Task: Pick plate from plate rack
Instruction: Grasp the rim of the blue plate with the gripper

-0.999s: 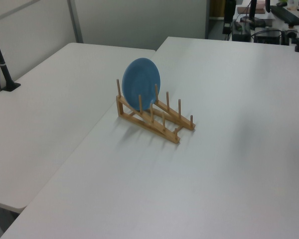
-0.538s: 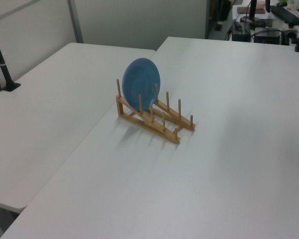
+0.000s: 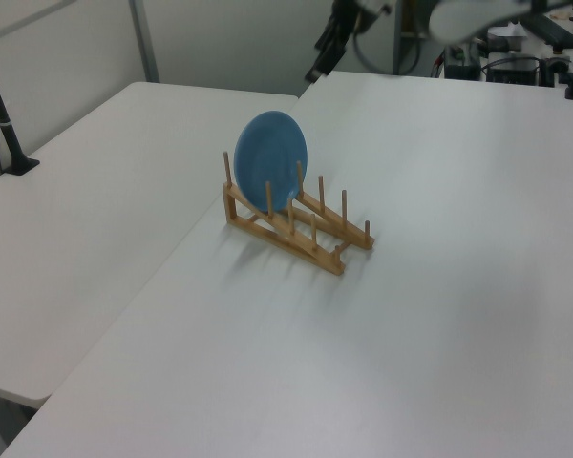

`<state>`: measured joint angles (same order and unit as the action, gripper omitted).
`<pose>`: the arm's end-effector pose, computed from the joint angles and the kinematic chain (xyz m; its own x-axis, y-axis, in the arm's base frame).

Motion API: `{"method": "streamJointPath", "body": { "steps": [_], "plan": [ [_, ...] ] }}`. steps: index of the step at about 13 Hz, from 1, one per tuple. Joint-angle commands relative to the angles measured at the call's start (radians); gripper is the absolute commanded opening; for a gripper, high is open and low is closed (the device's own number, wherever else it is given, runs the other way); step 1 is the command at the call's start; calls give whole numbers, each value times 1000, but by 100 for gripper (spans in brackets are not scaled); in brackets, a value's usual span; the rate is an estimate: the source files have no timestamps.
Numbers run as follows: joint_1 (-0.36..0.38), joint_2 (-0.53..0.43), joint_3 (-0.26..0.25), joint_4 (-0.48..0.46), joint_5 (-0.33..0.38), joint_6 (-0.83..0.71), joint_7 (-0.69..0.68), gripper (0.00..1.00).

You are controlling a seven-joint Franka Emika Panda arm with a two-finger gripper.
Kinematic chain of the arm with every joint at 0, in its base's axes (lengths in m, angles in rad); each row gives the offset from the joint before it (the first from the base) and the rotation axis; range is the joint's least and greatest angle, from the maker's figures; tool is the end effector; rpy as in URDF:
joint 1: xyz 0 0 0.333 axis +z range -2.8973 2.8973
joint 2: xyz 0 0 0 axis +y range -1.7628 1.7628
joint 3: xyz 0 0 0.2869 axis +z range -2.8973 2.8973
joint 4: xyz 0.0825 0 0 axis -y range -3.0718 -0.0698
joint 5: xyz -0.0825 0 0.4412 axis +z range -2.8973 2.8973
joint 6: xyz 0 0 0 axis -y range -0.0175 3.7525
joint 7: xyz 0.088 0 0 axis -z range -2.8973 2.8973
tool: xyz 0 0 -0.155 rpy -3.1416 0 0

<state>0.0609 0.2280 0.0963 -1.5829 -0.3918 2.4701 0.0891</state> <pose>0.7513 0.1028 0.5029 0.7402 0.3206 0.5910 0.1678 -0.9393 0.2994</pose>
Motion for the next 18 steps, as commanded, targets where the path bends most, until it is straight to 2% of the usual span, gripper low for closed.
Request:
{"method": "streamJointPath", "body": {
  "steps": [1,2,3,6,8,9,13,16,18],
  "plan": [
    [37,144,-10,44,-322,119,323,100],
    [37,181,-10,73,-369,125,363,99],
    [37,201,-10,90,-380,127,371,99],
    [34,267,-21,165,-384,145,373,96],
    [33,287,-23,181,-384,154,373,88],
    [33,290,-23,181,-384,155,373,82],
    [30,294,-21,181,-384,156,376,30],
    [31,292,-21,181,-383,155,382,1],
    [33,287,-21,179,-381,155,386,0]
  ]
}}
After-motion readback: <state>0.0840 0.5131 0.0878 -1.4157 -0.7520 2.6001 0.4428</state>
